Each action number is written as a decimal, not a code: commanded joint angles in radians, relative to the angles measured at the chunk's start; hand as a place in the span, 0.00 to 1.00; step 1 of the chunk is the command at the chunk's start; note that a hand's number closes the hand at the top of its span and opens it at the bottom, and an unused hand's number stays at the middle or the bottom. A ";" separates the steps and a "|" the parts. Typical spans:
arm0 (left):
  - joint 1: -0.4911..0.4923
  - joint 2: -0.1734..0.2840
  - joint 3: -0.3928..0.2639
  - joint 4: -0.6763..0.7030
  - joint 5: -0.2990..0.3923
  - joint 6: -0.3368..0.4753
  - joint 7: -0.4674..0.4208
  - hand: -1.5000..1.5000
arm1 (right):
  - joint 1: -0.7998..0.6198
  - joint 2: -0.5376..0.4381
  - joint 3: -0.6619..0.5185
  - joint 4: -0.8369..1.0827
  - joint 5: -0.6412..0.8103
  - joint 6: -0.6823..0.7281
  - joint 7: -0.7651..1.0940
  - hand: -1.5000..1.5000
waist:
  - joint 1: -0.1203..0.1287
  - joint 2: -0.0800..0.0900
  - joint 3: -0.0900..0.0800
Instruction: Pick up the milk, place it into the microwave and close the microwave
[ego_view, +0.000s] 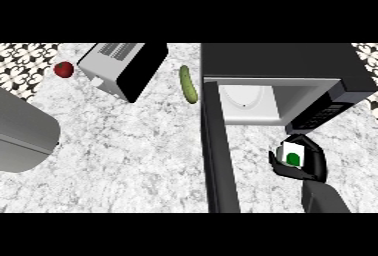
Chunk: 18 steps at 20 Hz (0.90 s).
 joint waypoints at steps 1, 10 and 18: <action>0.012 0.000 -0.016 0.020 0.001 -0.009 -0.037 0.00 | 0.083 -0.039 0.012 -0.100 -0.013 0.056 -0.073 1.00 | -0.013 -0.005 -0.001; -0.010 -0.006 -0.071 -0.004 -0.023 0.029 0.006 0.00 | 0.373 0.026 0.135 -0.624 -0.018 0.051 0.194 1.00 | -0.024 -0.006 -0.002; 0.041 0.013 -0.065 -0.033 -0.015 0.050 -0.030 0.00 | 0.522 0.078 0.203 -0.978 -0.171 0.224 0.405 1.00 | -0.016 -0.004 -0.002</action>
